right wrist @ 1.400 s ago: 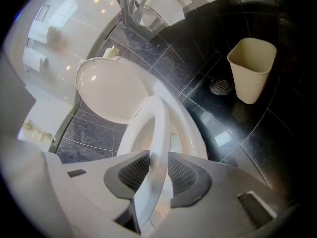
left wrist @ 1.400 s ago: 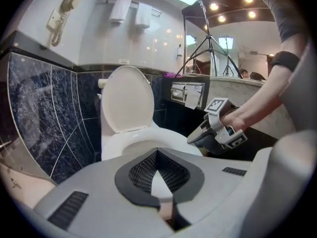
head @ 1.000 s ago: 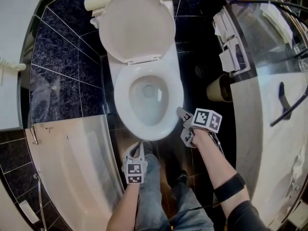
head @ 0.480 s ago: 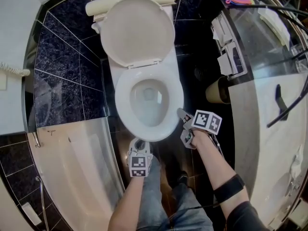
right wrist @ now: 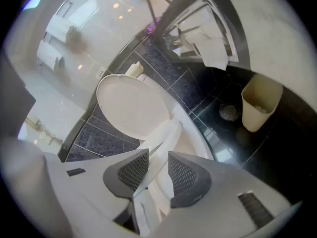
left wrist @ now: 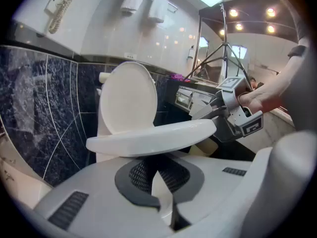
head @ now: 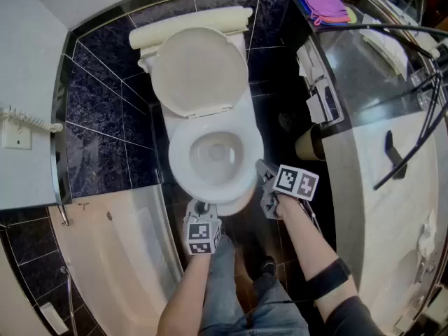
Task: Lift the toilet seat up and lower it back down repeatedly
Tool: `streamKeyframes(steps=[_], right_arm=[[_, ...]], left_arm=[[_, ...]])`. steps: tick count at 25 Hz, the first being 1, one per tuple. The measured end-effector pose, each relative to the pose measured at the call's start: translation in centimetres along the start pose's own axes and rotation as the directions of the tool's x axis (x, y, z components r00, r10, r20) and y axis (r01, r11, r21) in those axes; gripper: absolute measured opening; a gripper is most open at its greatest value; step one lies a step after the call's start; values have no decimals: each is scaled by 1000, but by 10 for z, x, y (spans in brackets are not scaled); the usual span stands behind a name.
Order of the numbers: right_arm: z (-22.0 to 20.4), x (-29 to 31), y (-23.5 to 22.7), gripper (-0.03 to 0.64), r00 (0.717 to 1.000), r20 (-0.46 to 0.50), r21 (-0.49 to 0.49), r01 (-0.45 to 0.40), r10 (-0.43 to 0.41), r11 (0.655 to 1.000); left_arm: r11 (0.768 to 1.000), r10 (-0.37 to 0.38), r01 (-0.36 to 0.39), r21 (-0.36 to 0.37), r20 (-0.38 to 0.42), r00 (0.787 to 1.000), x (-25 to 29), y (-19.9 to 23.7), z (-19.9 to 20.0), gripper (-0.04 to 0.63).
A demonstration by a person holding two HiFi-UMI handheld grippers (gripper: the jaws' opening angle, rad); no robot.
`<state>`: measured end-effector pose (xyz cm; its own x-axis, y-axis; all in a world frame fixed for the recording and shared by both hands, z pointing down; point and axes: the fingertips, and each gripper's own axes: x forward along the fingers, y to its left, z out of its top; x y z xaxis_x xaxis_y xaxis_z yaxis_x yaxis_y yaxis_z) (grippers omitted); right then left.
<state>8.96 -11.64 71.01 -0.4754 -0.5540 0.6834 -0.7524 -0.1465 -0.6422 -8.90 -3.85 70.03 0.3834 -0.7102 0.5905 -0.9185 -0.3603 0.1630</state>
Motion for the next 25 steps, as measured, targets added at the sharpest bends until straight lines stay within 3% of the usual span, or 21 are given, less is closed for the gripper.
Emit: streamKeyframes(steps=[2, 8, 14, 18, 25], right_arm=[[12, -14, 12, 146, 1000, 10, -99, 21, -20, 995], [57, -59, 62, 19, 995, 101, -293, 43, -14, 955], [91, -75, 124, 17, 982, 191, -518, 94, 7, 850], [115, -71, 158, 17, 973, 225, -598, 104, 42, 795], [157, -47, 206, 17, 964, 252, -678, 116, 80, 726]], left_arm=[[1000, 5, -5, 1, 4, 1000, 0, 5, 19, -12], [1000, -2, 1, 29, 33, 999, 9, 19, 96, -12], [997, -36, 34, 70, 35, 999, 27, 40, 169, -12], [995, -38, 33, 91, 50, 998, 43, 56, 213, -12], [995, -15, 5, 100, 96, 995, 76, 87, 264, -12]])
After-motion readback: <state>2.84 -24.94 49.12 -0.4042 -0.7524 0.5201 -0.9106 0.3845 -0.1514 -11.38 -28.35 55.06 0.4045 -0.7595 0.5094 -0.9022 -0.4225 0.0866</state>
